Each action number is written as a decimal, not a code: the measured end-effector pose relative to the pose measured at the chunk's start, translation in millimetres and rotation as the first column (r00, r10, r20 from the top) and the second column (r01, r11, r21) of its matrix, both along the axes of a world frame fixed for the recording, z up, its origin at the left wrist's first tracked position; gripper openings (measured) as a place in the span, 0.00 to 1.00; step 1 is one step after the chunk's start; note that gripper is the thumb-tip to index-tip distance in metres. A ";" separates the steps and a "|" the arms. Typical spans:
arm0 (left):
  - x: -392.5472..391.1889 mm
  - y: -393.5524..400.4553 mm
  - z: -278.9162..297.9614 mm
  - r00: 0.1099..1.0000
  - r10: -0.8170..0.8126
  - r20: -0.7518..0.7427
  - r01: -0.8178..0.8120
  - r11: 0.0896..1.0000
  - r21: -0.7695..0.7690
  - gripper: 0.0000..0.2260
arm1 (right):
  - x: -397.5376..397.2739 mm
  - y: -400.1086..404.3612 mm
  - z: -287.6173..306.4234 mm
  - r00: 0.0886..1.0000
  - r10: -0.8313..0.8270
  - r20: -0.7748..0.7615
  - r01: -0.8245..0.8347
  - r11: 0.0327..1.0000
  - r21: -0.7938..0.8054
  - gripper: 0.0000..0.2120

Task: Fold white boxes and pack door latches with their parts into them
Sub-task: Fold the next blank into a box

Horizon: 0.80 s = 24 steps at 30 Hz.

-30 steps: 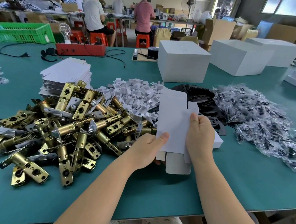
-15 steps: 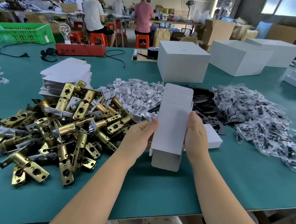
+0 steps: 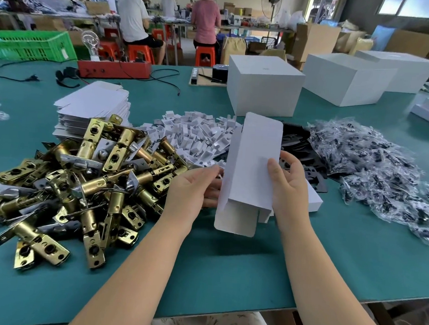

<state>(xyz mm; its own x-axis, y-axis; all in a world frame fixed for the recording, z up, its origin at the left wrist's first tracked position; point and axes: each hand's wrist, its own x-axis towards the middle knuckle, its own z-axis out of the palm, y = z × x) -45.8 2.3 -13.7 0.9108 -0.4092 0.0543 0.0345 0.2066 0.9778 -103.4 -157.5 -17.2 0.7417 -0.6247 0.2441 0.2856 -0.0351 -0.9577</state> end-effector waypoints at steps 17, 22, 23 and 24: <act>-0.9 -1.7 -1.2 0.974 -0.141 0.178 0.157 0.984 -0.079 0.14 | -6.5 12.3 1.6 0.920 0.392 -0.021 -0.392 0.920 -0.004 0.15; 0.0 -2.6 -2.0 0.977 -0.104 0.185 0.115 0.992 -0.051 0.10 | -7.3 11.3 2.9 0.922 0.380 -0.077 -0.382 0.924 -0.010 0.12; 0.4 -2.7 -2.9 0.977 -0.101 0.187 0.111 0.993 -0.044 0.09 | -6.9 11.5 3.0 0.921 0.380 -0.091 -0.382 0.924 -0.013 0.11; 0.3 -2.6 -3.0 0.978 -0.097 0.184 0.106 0.994 -0.037 0.08 | -6.5 11.4 2.7 0.920 0.379 -0.102 -0.383 0.924 -0.016 0.10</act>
<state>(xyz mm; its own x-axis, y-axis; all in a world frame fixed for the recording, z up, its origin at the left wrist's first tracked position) -45.5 -0.3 -16.7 0.8379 -0.4922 0.2359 -0.1193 0.2565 0.9591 -109.9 -146.1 -14.5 0.9428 -0.2828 0.1767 0.1913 0.0244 -0.9812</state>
